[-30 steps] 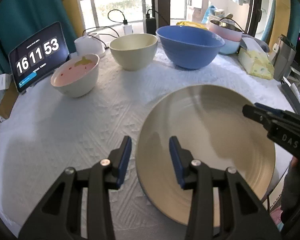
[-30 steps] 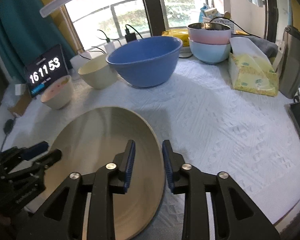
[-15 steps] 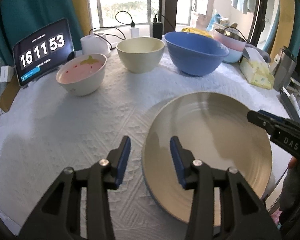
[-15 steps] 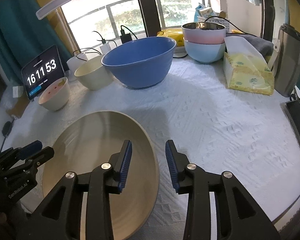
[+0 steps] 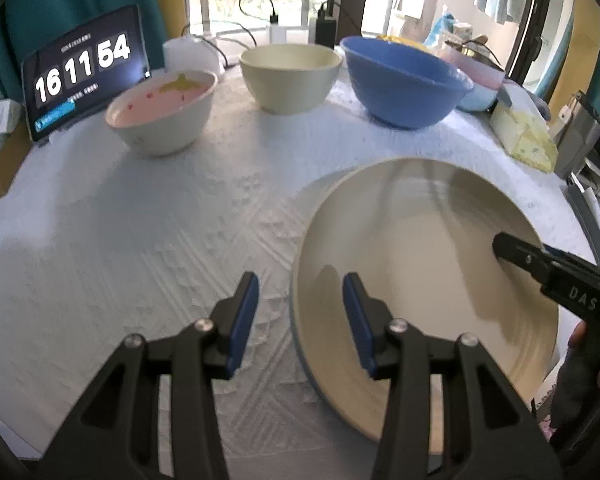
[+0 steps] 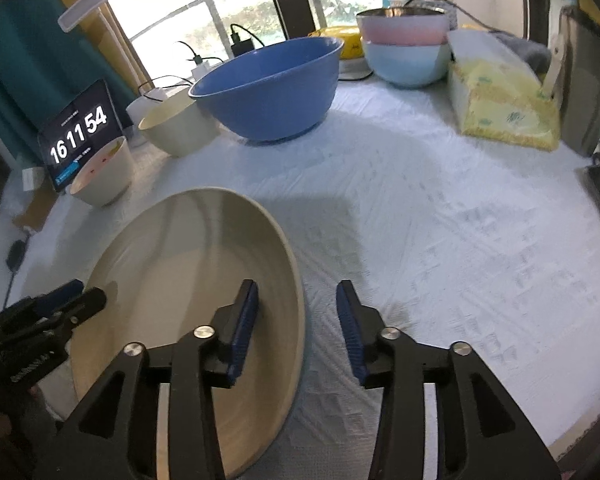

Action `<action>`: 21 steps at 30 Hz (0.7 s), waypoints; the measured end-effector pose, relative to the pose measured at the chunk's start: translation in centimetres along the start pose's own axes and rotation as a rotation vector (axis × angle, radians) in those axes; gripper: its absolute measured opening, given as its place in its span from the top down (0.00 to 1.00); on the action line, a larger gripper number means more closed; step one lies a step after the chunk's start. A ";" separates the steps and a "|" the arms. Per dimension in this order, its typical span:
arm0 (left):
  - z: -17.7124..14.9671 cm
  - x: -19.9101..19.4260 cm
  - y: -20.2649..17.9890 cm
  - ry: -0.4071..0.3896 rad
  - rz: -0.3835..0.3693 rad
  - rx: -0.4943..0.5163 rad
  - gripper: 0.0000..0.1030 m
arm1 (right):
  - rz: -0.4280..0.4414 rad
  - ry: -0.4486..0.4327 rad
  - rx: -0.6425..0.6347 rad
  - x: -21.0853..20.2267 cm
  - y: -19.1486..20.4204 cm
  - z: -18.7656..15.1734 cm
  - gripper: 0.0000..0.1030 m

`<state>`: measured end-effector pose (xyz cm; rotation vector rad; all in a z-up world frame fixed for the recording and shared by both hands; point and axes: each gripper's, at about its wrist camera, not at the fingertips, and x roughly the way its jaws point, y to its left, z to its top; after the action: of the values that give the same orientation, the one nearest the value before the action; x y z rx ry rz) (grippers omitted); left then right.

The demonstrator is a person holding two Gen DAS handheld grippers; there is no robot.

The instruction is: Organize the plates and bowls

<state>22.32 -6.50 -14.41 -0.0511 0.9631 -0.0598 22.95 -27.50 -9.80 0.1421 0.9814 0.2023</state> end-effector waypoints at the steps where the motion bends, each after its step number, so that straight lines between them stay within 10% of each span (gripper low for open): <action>1: -0.1 0.1 0.0 0.007 -0.005 -0.003 0.56 | 0.006 0.003 0.002 0.1 0.0 0.0 0.57; 21: -0.4 1.4 0.8 -0.023 -0.211 -0.097 0.51 | 0.091 0.003 0.039 0.9 0.9 -0.8 0.45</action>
<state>22.77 -5.85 -15.83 -0.2422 0.9345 -0.2060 22.63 -26.37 -10.78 0.2222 0.9831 0.2670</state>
